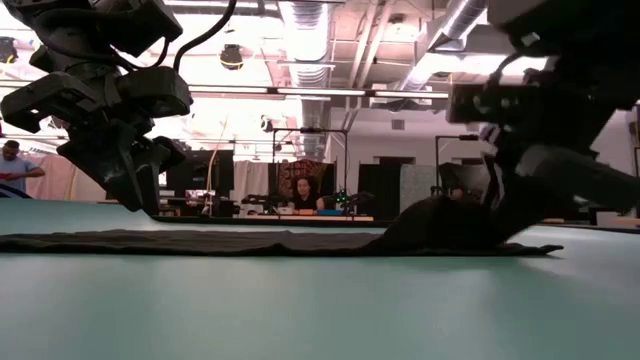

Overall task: Roll towel
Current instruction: Fold the black towel

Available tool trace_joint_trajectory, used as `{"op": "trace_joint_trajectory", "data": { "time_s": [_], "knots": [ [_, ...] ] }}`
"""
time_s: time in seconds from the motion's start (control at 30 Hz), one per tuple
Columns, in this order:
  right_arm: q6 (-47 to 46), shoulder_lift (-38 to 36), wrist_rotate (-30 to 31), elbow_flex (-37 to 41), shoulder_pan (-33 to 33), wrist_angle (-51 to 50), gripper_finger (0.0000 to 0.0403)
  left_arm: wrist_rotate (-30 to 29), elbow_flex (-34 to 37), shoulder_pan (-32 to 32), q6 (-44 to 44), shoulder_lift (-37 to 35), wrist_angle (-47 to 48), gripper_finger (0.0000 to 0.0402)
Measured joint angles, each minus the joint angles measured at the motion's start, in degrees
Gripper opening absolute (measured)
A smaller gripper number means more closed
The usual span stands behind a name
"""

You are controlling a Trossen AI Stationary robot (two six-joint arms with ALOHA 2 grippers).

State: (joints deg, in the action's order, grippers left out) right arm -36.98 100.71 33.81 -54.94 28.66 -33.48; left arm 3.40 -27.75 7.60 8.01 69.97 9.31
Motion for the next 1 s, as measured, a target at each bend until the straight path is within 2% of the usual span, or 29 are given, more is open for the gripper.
{"op": "trace_joint_trajectory", "data": {
  "time_s": [0.1,0.27,0.33,0.53,0.73,0.83,1.0],
  "knots": [
    [-0.1,0.5,-0.6,-0.3,-0.2,-0.5,0.0121,0.0,0.0,0.0,0.0,0.0,0.2,0.0116],
    [0.0,-1.6,-0.8,-0.6,-0.3,-1.5,0.0036,-1.3,0.0,0.0,0.0,0.0,0.3,0.0116],
    [-0.2,-3.0,-0.8,-0.6,-0.3,-2.3,0.0013,-1.4,0.0,0.0,-0.2,0.0,0.2,0.0116],
    [-6.3,-6.8,-0.6,-0.6,-0.3,-8.4,0.0016,-1.7,0.0,0.0,-0.2,0.0,0.3,0.0116],
    [-3.5,-6.8,-2.0,-0.6,-0.2,-10.0,0.0018,-1.7,0.0,0.0,-0.3,0.0,1.0,0.0116],
    [-1.7,-6.7,-3.0,-0.6,-0.1,-9.5,0.0034,-1.7,0.0,0.0,-0.3,0.0,1.5,0.0116],
    [1.2,-6.7,-8.8,-0.6,0.9,-10.1,0.0074,-1.7,0.0,0.0,-0.2,0.0,2.1,0.0116]
  ]
}}
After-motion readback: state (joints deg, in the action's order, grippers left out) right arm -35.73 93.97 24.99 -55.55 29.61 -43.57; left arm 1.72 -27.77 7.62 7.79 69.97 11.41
